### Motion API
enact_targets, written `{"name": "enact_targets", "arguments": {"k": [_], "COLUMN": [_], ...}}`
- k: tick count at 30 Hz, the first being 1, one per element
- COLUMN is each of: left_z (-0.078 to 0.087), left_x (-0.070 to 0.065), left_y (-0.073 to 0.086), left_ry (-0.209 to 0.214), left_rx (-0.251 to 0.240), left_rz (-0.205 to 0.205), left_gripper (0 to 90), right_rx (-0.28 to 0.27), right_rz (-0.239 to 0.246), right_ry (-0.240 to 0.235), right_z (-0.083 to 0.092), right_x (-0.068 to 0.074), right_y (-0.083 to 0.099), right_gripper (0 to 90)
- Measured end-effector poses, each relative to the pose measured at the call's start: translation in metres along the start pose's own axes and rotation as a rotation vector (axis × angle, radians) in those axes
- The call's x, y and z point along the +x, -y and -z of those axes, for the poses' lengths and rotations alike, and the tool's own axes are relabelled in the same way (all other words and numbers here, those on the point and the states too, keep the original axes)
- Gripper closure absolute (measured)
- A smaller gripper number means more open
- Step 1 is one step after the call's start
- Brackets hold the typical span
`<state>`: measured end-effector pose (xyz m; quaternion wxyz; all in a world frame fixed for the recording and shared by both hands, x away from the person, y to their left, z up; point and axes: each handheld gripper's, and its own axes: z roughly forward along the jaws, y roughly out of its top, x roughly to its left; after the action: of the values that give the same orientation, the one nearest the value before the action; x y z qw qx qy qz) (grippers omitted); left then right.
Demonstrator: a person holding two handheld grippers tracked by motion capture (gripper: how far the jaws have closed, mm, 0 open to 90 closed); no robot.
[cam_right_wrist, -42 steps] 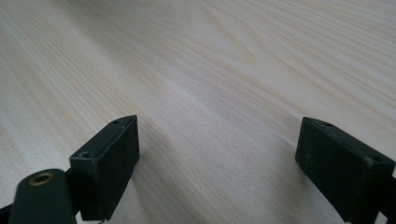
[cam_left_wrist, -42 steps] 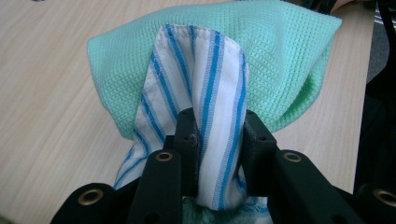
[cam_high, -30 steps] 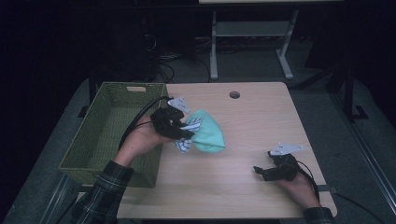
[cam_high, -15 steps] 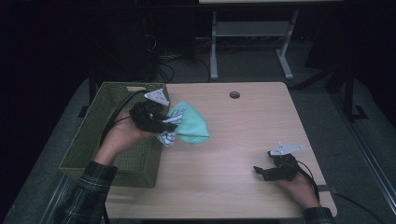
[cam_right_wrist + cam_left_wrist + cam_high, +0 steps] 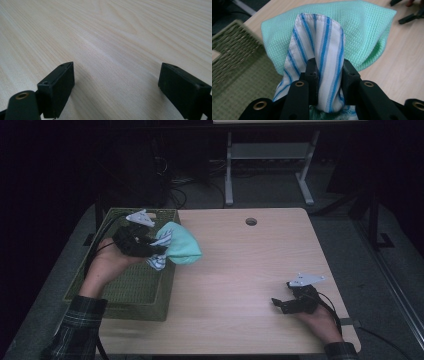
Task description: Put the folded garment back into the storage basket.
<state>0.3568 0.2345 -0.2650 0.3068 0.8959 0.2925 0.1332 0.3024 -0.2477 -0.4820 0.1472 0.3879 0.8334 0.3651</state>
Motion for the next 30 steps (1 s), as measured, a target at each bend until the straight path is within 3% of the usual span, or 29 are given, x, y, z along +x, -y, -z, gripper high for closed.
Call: {"name": "enact_targets", "arguments": {"k": [8, 16, 23, 30], "left_z": [0.007, 0.002, -0.003, -0.005], "left_x": [0.018, 0.029, 0.038, 0.046], "left_y": [0.019, 0.04, 0.061, 0.079], "left_ry": [-0.06, -0.111, -0.147, -0.183], "left_rx": [-0.009, 0.002, 0.022, 0.035], "left_rz": [0.068, 0.133, 0.189, 0.229], "left_gripper": [70.9, 70.7, 70.6, 70.6], "right_rx": [-0.001, -0.001, 0.019, 0.029], "right_rz": [0.0, 0.0, -0.012, -0.022], "right_ry": [0.001, 0.001, 0.017, 0.027], "right_z": [0.0, 0.0, -0.002, -0.003], "right_x": [0.0, 0.0, 0.0, -0.001], "right_y": [0.0, 0.0, -0.001, -0.001], "right_gripper": [13.3, 13.3, 2.5, 0.3]}}
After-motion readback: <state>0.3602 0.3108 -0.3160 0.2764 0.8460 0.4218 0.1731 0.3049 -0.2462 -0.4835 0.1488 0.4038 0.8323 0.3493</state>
